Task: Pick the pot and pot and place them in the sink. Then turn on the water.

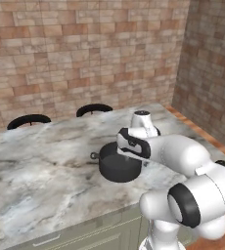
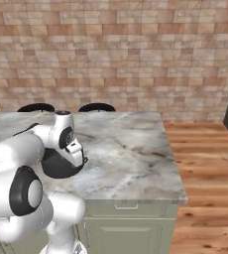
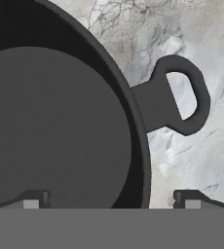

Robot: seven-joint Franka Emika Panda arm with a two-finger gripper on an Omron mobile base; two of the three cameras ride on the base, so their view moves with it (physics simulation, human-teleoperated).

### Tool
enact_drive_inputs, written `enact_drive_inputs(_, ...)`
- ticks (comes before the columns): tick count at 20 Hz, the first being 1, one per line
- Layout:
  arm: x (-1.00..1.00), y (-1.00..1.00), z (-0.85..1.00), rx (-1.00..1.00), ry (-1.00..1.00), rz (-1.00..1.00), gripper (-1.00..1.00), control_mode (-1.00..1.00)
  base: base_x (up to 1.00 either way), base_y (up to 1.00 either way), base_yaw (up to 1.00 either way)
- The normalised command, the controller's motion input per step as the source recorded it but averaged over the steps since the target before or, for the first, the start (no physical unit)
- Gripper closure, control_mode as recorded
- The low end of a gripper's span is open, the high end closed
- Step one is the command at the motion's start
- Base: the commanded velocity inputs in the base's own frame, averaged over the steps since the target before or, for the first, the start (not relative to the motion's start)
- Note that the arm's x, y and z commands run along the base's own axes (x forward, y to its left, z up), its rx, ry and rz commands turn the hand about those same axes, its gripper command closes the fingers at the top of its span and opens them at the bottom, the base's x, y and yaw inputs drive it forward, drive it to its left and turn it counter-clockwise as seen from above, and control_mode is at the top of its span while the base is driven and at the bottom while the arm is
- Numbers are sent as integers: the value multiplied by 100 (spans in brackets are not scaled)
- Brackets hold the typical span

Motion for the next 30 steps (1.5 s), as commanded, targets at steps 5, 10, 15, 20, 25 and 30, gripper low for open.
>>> enact_drive_inputs(5,0,0,-59,0,1,0,-100,-100,0,0,0)
enact_drive_inputs(10,0,0,-4,0,0,0,-100,-100,0,0,0)
enact_drive_inputs(15,0,0,0,0,0,0,100,-100,0,0,0)
enact_drive_inputs(20,0,0,0,0,0,0,100,-100,0,0,0)
enact_drive_inputs(25,2,-9,0,0,0,0,100,-100,0,0,0)
enact_drive_inputs(30,-20,-28,74,-1,-6,10,100,-100,0,0,0)
